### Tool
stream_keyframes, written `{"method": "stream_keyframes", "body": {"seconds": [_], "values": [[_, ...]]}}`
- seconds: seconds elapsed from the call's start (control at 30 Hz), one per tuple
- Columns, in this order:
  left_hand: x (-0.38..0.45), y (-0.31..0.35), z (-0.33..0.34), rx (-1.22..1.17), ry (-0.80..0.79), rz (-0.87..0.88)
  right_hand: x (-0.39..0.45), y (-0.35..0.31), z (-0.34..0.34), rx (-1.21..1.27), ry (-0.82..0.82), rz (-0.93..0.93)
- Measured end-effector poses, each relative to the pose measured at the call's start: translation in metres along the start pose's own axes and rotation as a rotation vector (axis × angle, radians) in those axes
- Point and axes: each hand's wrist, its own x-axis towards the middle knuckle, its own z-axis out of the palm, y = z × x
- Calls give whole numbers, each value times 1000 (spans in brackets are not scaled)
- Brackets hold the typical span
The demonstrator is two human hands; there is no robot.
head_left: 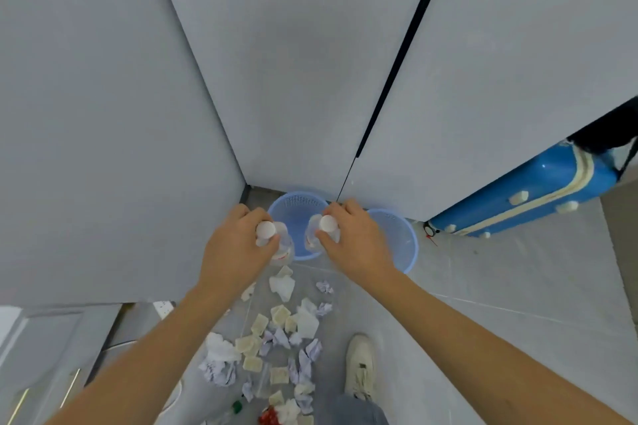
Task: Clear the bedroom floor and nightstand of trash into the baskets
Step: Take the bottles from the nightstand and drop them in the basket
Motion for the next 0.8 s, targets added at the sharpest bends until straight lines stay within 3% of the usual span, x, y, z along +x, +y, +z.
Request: {"method": "stream_keyframes", "body": {"seconds": [0.2,0.4,0.57,0.8], "values": [[87,-33,125,-27,33,-130,91,100,84,17,-85,-77],[131,-111,244,-32,19,-252,145,170,209,-18,-212,-138],[148,-165,328,23,-12,-248,159,219,294,-86,-273,-147],[157,-206,385,131,-44,-181,157,249,351,-160,-334,-148]]}}
